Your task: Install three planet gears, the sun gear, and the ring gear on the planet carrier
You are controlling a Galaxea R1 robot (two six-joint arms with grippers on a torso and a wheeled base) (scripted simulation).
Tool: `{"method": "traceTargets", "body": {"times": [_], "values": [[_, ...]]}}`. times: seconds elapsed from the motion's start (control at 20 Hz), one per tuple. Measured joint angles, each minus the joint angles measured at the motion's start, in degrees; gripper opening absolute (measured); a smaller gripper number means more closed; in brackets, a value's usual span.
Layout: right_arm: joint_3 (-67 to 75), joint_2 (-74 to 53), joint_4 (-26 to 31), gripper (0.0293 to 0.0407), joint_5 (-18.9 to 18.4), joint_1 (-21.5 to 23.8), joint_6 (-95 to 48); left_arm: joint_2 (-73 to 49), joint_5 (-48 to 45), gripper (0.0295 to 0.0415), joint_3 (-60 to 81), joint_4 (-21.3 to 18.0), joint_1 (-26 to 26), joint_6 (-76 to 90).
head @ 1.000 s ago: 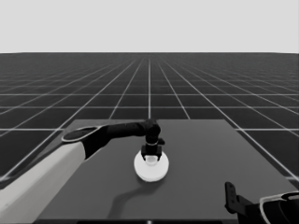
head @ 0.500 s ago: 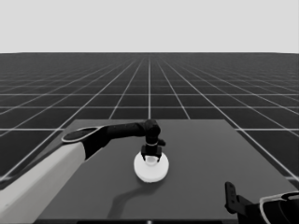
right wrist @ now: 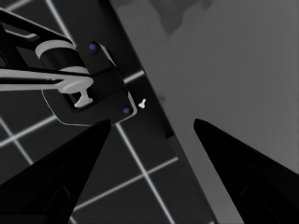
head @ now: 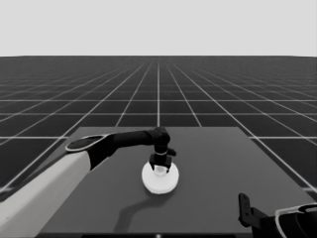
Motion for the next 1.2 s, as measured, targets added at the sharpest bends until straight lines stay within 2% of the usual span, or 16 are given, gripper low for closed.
{"method": "traceTargets", "body": {"times": [1.2], "values": [[0.0,0.0,0.0,0.0385,0.0,0.0,0.0,-0.02,0.0,0.0348,-0.01,0.01,0.03,12.0]]}}
